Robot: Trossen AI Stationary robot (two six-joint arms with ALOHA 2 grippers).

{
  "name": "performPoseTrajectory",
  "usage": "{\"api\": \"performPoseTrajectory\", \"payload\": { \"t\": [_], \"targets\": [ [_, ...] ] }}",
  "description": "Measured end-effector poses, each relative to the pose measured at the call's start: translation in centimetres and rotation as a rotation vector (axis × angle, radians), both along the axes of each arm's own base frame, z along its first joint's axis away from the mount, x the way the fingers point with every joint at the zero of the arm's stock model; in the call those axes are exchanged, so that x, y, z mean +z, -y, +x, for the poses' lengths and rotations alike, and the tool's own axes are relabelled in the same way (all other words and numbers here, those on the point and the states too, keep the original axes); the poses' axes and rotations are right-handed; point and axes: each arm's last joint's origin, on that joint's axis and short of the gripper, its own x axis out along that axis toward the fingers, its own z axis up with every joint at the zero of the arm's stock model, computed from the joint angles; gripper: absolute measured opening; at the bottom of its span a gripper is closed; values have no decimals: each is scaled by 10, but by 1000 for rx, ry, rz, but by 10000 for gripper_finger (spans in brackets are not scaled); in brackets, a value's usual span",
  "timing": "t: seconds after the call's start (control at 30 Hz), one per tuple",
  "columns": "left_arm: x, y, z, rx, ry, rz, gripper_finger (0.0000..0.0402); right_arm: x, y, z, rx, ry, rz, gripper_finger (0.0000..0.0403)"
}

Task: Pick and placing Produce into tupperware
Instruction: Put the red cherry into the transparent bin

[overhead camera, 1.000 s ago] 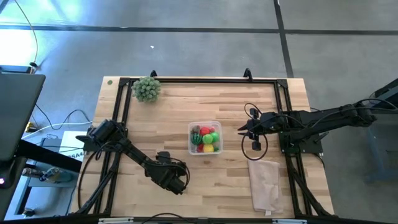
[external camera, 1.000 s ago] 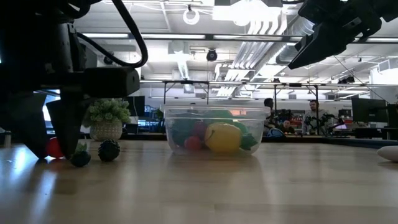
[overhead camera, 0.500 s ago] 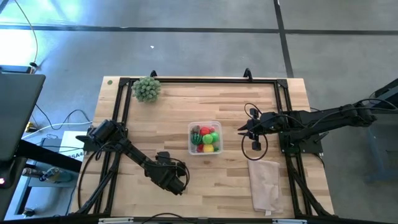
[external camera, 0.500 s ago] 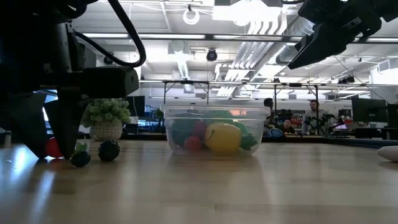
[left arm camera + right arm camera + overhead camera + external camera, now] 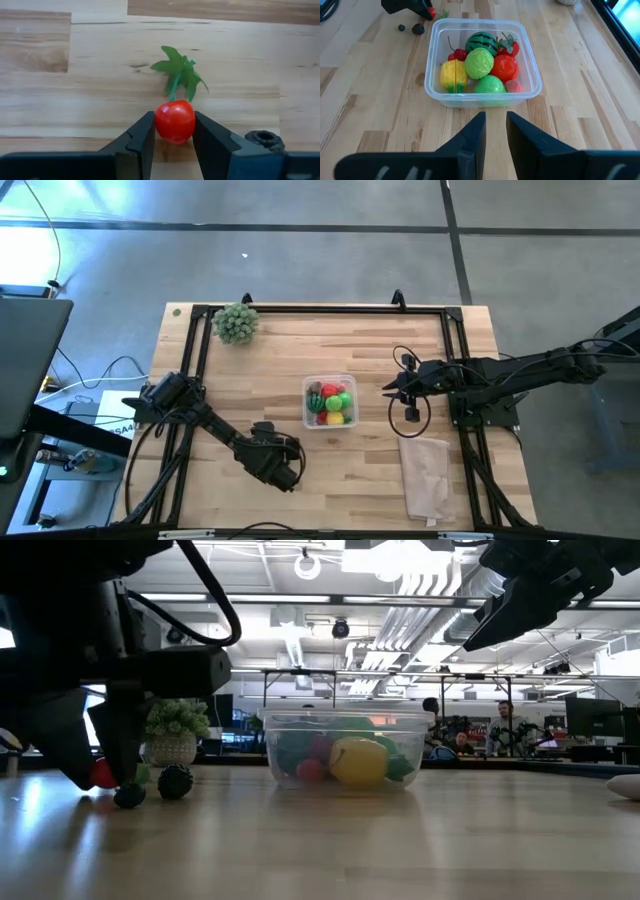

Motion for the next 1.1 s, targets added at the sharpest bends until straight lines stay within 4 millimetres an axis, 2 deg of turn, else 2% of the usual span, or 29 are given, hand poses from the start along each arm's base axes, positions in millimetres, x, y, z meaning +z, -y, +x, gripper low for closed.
{"api": "performPoseTrajectory", "payload": {
  "t": [0.23, 0.5, 0.83, 0.97, 1.1],
  "targets": [
    [13, -3, -2, -9, 36, 39, 110, 0, 0, 0, 0, 0, 0, 67],
    [38, -8, -7, -26, 123, 97, 110, 0, 0, 0, 0, 0, 0, 67],
    [73, -16, -11, -169, 236, 268, 110, 0, 0, 0, 0, 0, 0, 67],
    [88, -18, -7, -238, 257, 349, 110, 0, 0, 0, 0, 0, 0, 67],
    [105, -27, 6, -297, 242, 371, 110, 0, 0, 0, 0, 0, 0, 67]
  ]
}}
